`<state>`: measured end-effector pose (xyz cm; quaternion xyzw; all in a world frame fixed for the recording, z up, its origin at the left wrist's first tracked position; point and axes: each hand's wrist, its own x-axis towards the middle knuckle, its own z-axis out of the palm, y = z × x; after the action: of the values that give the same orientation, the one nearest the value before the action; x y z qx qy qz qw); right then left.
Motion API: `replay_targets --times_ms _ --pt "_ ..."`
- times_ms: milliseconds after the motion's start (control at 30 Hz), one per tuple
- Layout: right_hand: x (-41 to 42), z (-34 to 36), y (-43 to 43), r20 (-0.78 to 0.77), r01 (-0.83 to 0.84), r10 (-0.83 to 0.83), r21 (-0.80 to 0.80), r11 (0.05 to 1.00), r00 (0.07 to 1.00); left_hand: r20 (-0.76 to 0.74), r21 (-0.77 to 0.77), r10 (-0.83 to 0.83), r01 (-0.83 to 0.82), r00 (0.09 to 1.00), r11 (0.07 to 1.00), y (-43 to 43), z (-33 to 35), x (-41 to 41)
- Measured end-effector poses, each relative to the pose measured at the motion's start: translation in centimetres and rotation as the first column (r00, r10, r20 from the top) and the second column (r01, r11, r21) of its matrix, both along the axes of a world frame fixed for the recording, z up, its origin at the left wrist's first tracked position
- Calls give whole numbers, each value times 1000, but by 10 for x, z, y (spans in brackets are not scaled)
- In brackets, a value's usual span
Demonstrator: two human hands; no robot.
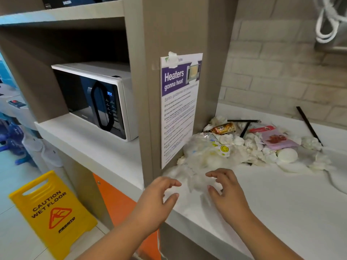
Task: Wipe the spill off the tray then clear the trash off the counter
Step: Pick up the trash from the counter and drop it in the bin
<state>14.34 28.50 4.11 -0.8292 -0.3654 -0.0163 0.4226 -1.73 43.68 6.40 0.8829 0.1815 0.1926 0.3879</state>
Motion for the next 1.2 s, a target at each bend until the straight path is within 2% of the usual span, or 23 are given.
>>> replay_targets --times_ms 100,167,233,400,467,600,767,867,967,1100,1200 --pt "25 -3 -5 23 10 -11 9 1000 1000 6 148 36 -36 999 988 -6 -3 26" --pt "38 0 -7 -35 -4 4 -1 1000 999 -31 249 105 -94 994 964 -8 -6 42" --pt "48 3 -8 -87 -30 25 -51 998 996 -92 278 179 -147 980 949 -10 -11 55" --pt "64 0 -4 -228 -162 128 -135 977 965 -268 231 254 -194 929 953 -13 -29 73" --pt "63 -3 -3 -256 -204 164 -140 969 953 -262 200 275 -226 925 953 -14 -35 76" --pt "61 -9 -3 -207 -253 213 -189 949 955 -172 74 291 -283 941 956 -18 -37 79" --pt "56 -14 -4 -210 -308 288 -69 949 934 -75 -11 202 -204 976 979 -27 -40 79" --pt "50 -13 -6 -312 -372 388 112 922 867 -61 18 115 -114 992 993 -32 -40 79" --pt "46 -10 -10 -350 -447 485 188 874 801 -59 61 14 -10 998 998 -36 -41 83" --pt "45 -10 -15 -334 -541 575 198 818 747 -85 30 100 -98 991 995 -37 -41 87" --pt "50 -14 -19 -335 -520 557 199 830 760 -125 114 179 -165 976 980 -33 -39 85"
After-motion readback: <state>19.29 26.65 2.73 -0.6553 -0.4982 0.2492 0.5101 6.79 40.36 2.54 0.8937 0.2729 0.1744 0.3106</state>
